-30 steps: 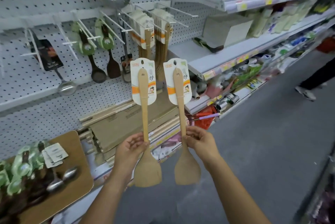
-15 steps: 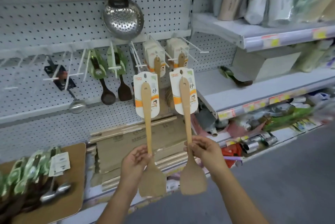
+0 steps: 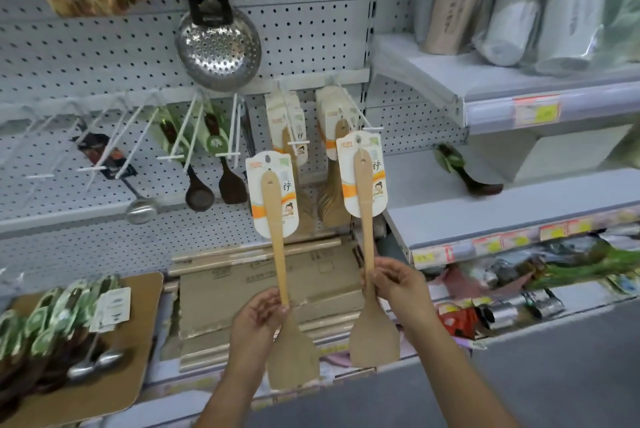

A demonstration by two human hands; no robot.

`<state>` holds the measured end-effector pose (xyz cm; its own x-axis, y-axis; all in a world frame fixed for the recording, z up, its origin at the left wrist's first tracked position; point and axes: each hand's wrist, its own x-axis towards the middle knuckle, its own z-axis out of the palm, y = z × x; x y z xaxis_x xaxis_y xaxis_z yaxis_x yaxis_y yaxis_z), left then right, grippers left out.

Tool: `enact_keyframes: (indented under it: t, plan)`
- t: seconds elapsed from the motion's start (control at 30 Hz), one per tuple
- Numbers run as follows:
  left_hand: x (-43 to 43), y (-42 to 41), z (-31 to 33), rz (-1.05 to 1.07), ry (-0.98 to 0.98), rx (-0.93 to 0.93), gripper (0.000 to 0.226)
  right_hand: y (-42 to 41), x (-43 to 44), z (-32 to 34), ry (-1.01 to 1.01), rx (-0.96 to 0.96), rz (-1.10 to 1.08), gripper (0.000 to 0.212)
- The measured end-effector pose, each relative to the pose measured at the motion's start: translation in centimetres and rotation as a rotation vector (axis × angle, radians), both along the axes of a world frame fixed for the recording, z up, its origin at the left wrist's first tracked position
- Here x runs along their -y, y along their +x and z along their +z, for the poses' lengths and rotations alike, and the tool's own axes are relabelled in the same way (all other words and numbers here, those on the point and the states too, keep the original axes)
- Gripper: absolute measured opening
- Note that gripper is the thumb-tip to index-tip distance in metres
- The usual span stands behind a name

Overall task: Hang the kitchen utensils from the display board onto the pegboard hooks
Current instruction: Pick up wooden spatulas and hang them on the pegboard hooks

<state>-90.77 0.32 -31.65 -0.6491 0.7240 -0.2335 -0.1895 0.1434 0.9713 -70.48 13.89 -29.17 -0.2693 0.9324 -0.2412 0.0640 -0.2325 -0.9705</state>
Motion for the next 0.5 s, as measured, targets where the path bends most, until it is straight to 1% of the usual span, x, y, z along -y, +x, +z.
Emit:
enact_keyframes:
  t: [0.1, 0.27, 0.5]
  plan:
    - [-1.2, -0.2, 0.0, 0.004, 0.008, -0.001, 0.033, 0.2, -0.6, -0.5, -0.015, -0.001, -0.001, 0.015]
    - [-2.6, -0.6, -0.6, 0.002, 0.021, 0.001, 0.033, 0.3, -1.3, -0.9, -0.019, 0.009, -0.053, 0.021]
    - [-3.3, -0.9, -1.3, -0.036, 0.037, 0.002, 0.036, 1.2, -1.7, -2.1, 0.007, 0.054, -0.041, 0.022]
